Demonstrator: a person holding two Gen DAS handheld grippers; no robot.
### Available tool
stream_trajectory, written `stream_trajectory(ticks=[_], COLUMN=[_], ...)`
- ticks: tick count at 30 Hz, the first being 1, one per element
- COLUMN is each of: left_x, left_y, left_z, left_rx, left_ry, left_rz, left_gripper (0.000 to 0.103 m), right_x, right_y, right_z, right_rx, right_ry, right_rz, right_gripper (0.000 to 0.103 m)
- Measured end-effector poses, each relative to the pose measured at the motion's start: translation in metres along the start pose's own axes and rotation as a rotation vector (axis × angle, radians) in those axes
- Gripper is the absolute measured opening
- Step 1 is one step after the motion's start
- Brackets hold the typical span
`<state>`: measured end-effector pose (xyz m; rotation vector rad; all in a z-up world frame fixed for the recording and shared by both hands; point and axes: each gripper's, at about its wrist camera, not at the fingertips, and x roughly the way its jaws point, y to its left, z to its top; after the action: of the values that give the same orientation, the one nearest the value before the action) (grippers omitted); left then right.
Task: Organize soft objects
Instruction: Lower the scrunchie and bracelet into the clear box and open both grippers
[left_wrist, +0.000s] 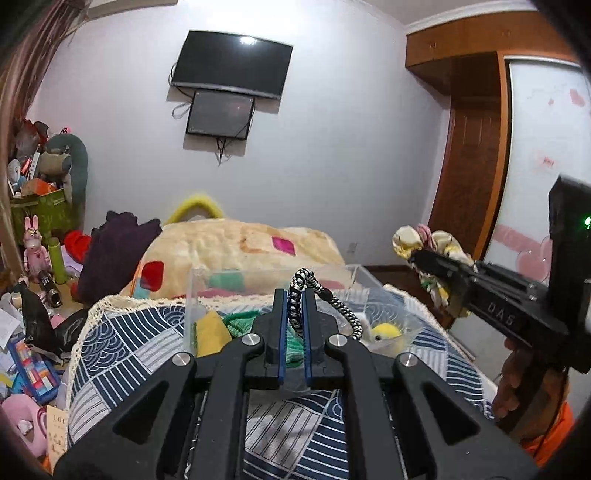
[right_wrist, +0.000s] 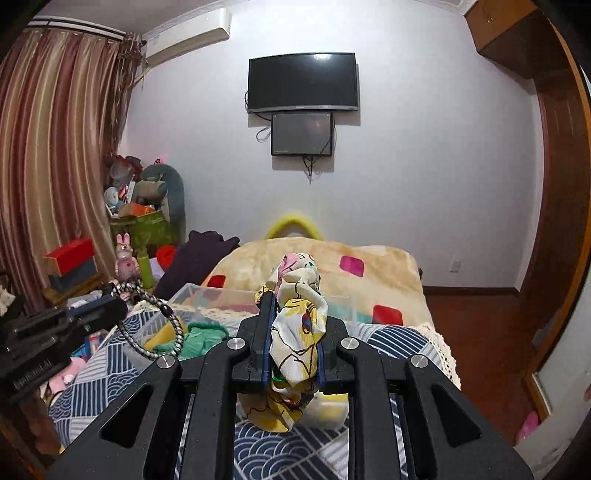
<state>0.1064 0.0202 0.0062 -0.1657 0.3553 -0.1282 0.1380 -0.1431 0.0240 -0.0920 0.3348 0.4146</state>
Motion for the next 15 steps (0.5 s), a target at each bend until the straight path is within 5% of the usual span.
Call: stream_trajectory(ticks=[15], left_x=[0.051], left_y=[0.005], left_z=[-0.023], left_rx=[-0.007], left_ry=[0.124], left_rz=[0.075], left_gripper=[0.007], right_x=[0.06], right_y=[-0.007], right_z=[-0.034], right_rx=[0.0], right_ry=[0.2], right_rz=[-0.02], right_gripper=[0.016])
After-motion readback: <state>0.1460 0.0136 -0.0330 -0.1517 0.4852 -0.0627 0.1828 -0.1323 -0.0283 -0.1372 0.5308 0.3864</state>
